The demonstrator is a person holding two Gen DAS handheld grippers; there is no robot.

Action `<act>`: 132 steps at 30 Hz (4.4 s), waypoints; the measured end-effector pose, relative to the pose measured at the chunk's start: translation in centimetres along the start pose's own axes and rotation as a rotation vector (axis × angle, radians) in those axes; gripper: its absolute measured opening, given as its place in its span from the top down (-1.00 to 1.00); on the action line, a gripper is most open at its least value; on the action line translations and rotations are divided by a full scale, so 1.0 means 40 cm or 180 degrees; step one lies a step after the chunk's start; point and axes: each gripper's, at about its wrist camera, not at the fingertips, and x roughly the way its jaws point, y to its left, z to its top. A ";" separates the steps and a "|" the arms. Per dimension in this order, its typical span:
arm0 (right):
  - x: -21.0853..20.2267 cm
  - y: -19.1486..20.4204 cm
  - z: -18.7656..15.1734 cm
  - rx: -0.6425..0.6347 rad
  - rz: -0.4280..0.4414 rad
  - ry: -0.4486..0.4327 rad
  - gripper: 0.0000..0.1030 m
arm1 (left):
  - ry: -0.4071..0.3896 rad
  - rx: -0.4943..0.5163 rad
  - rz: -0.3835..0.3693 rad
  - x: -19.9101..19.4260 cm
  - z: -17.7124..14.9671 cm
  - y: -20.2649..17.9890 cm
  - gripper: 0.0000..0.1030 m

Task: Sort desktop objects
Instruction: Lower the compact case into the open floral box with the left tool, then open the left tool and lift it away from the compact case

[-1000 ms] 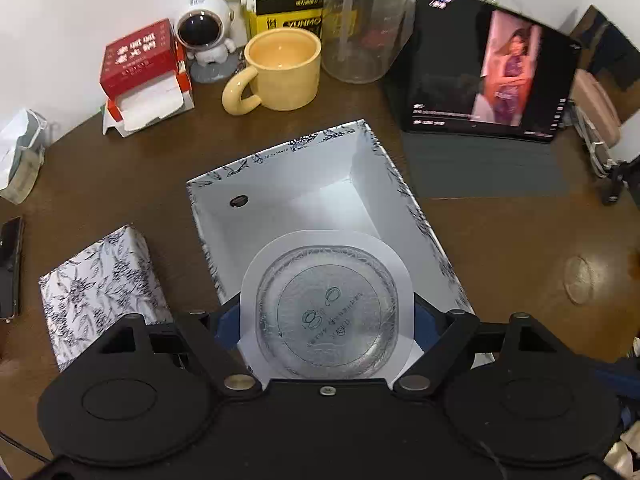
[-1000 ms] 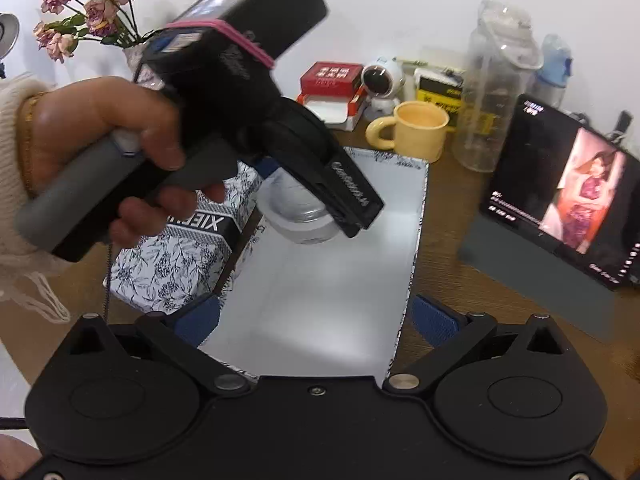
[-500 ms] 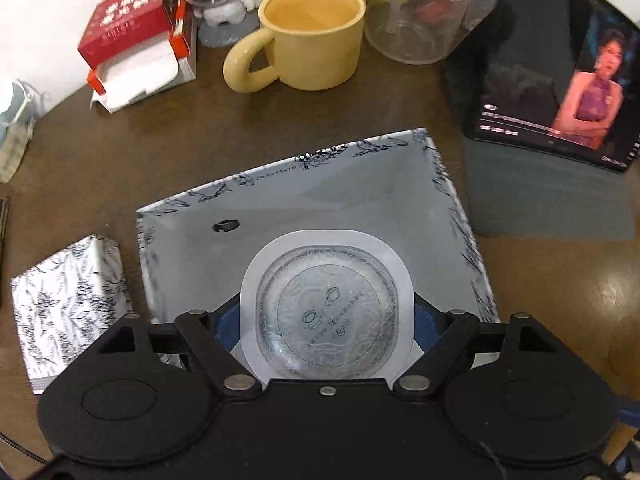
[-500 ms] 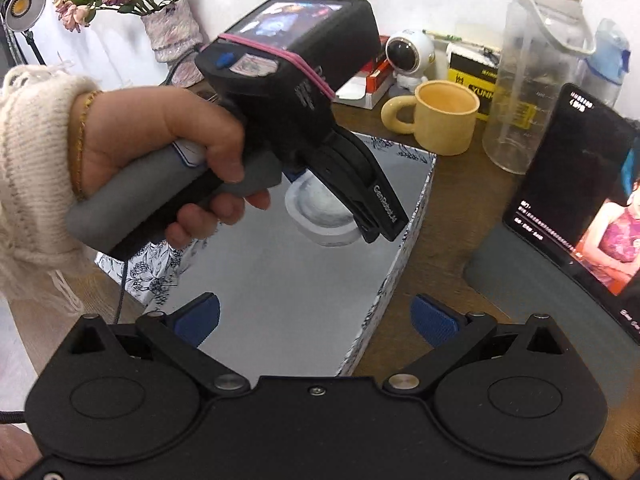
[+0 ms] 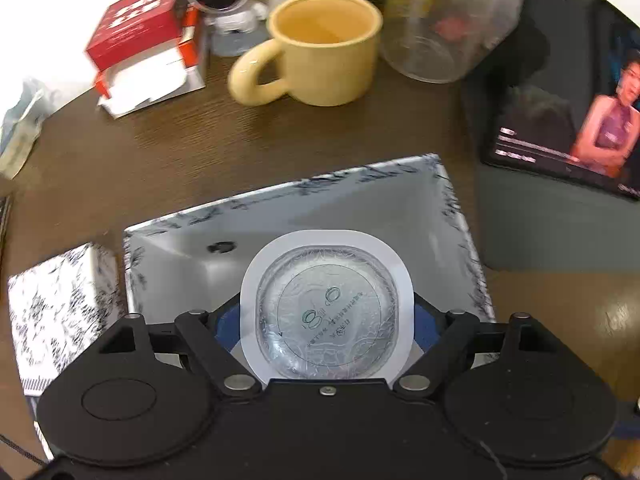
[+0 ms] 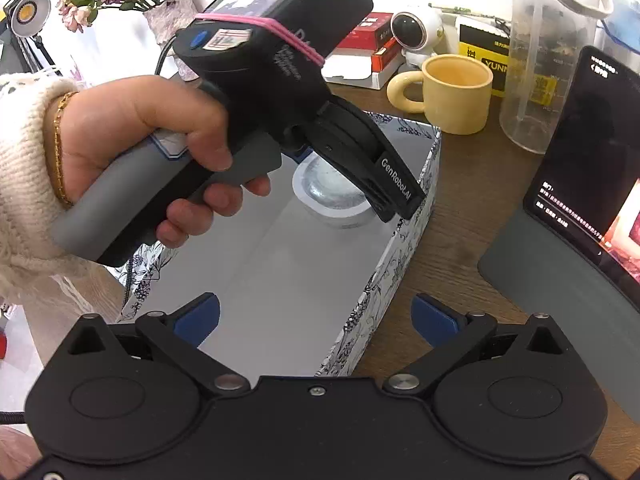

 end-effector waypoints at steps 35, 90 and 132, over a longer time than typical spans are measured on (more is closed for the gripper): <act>0.004 -0.049 -0.034 0.0113 0.0016 -0.0019 -1.00 | -0.0168 0.1092 0.0262 0.034 -0.034 -0.055 -0.55; -0.098 0.069 -0.067 -0.0131 -0.0147 -0.0327 -1.00 | -0.1012 0.0506 0.0326 -0.229 -0.104 0.000 -1.00; -0.257 0.521 -0.318 0.0007 -0.0612 -0.0801 -1.00 | -0.1679 0.0140 0.0087 -0.610 -0.722 0.235 -1.00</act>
